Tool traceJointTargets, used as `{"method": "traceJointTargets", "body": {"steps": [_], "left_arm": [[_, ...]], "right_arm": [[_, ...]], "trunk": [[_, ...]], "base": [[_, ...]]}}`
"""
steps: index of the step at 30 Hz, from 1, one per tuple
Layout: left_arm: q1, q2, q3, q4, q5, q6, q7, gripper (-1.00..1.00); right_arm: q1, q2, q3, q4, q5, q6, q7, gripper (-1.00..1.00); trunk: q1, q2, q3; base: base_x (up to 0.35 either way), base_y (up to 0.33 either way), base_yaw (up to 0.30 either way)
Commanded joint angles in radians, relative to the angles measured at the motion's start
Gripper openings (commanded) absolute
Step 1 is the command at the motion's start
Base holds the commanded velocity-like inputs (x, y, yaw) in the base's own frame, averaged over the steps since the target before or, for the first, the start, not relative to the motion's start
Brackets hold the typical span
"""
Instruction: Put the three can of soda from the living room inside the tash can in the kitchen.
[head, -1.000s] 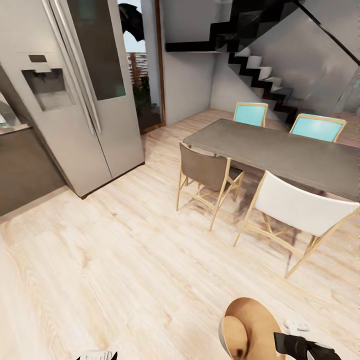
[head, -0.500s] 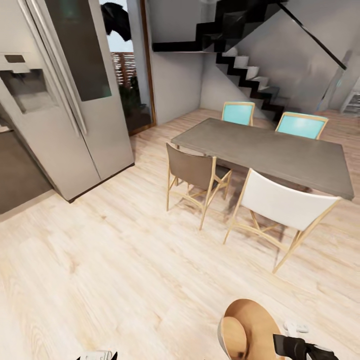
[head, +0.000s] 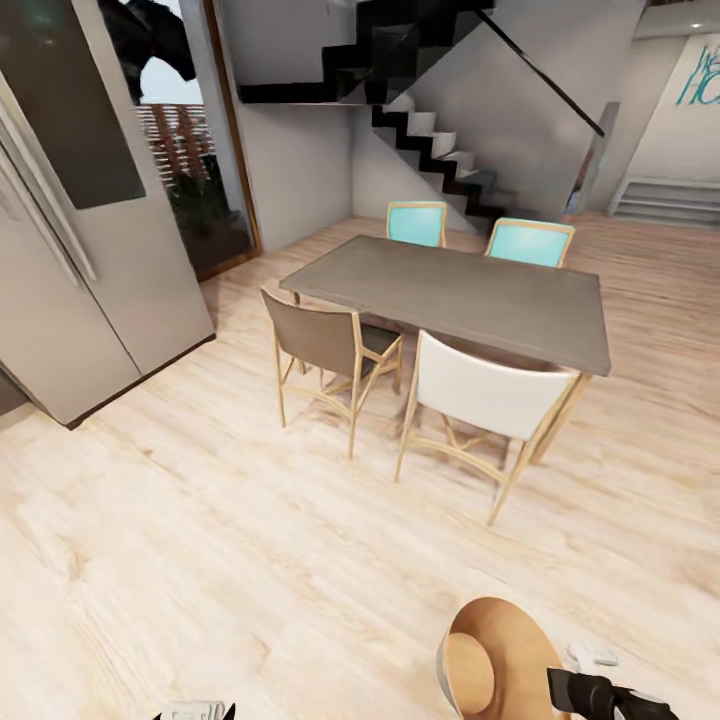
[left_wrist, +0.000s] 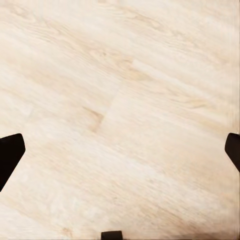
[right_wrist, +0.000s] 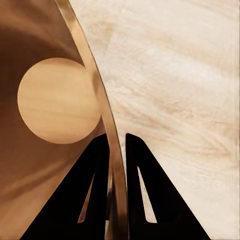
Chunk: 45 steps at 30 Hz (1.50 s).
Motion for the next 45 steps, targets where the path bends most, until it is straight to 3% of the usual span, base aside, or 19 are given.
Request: {"method": "traceJointTargets", "body": {"steps": [1,12,24,33,45], "left_arm": [[0.0,0.0,0.0,0.0,0.0,0.0,0.0,1.0],[0.0,0.0,0.001,0.0,0.001,-0.007,-0.001,1.0],[0.0,0.0,0.0,0.001,0.0,-0.005,0.0,1.0],[0.001,0.0,0.0,0.001,0.0,-0.005,-0.001,1.0],[0.0,0.0,0.0,0.0,0.0,-0.005,-0.002,1.0]], "right_arm": [[0.0,0.0,-0.002,0.0,-0.008,0.001,0.006,-1.0],[0.004,0.005,0.0,0.0,-0.008,-0.001,0.006,-1.0],[0.007,0.005,-0.004,0.0,-0.01,-0.001,0.005,-1.0],[0.007,0.004,-0.047,0.0,-0.009,-0.001,0.006,-1.0],[0.007,0.003,-0.058,-0.001,-0.007,-0.001,0.006,-1.0]], "trunk": [[0.0,0.0,0.0],[0.0,0.0,0.0],[0.0,0.0,0.009],[0.0,0.0,0.017],[0.0,0.0,0.023]], "base": [[0.0,-0.291,-0.163],[0.0,-0.275,-0.028],[0.0,-0.104,-0.18],[0.0,-0.26,-0.219],[0.0,-0.285,-0.139]]}}
